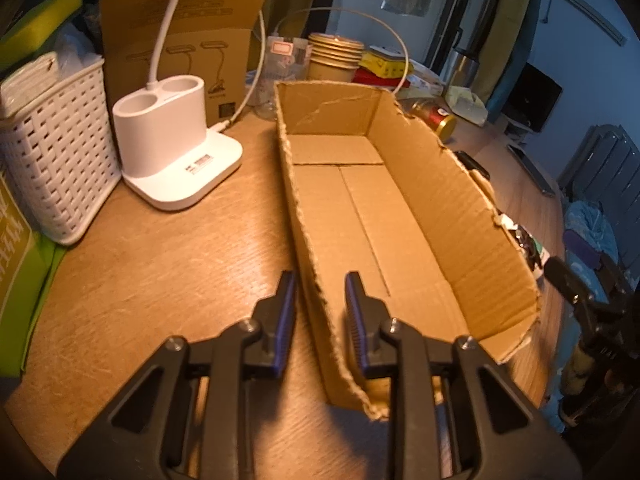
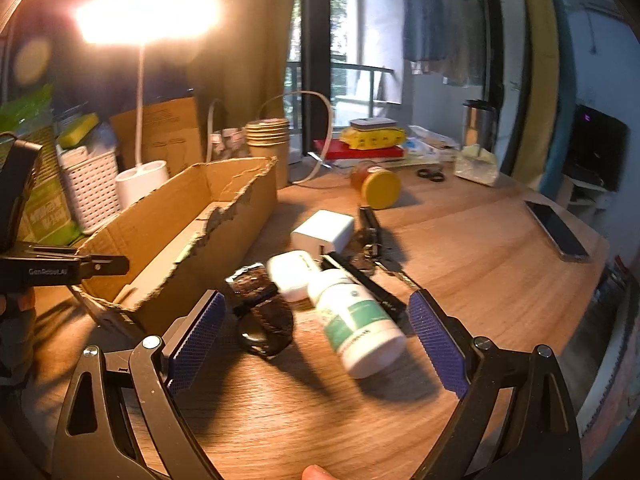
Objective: Organize rigid objects
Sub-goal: 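Move the right gripper toward the brown leather watch and open it, then close the right gripper on the brown leather watch strap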
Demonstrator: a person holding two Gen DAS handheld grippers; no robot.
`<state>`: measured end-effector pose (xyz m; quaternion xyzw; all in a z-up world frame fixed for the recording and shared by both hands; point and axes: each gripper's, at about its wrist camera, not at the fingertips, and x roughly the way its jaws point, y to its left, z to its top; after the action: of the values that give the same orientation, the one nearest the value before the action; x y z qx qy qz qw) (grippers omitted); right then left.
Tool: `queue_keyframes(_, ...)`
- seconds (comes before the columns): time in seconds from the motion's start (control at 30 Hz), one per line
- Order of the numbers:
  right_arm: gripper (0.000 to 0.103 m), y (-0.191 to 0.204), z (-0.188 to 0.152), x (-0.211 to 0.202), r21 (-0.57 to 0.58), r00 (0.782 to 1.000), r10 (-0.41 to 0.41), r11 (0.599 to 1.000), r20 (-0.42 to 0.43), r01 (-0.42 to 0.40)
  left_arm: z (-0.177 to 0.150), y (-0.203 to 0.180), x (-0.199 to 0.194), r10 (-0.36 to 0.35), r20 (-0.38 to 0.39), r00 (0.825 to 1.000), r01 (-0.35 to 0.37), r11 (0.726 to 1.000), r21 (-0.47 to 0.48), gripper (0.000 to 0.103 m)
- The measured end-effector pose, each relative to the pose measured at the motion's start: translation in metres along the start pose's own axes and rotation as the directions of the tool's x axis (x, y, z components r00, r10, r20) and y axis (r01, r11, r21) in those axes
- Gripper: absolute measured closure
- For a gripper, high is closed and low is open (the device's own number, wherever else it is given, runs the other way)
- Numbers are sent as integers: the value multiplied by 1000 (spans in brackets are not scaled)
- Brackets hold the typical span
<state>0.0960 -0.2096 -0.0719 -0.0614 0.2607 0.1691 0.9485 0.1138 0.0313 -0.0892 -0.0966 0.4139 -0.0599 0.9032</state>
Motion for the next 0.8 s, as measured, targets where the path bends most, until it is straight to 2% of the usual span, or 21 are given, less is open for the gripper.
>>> queue_keyframes(0.3, 9, 16, 1, 13, -65, 998, 62, 996, -9, -62, -2, 3, 2, -20, 4, 1000, 20, 999, -27, 78)
queue_keyframes(0.4, 23, 20, 2, 18, -74, 997, 77, 994, -18, -79, -2, 3, 2, -19, 8, 1000, 19, 999, -26, 77)
queue_keyframes(0.57, 24, 23, -1, 25, -81, 995, 93, 992, -45, -97, -3, 2, 1, -11, 15, 1000, 12, 1000, -24, 77)
queue_keyframes(0.6, 27, 24, -1, 25, -81, 994, 94, 992, -48, -98, -3, 3, 1, -9, 18, 1000, 10, 1000, -23, 77)
queue_keyframes(0.7, 45, 24, -1, 28, -83, 995, 86, 992, -55, -91, -3, 2, 1, -3, 25, 1000, 4, 1000, -18, 78)
queue_keyframes(0.8, 56, 25, -2, 30, -95, 994, 86, 991, -62, -92, -3, 2, 0, 2, 29, 1000, -2, 1000, -15, 77)
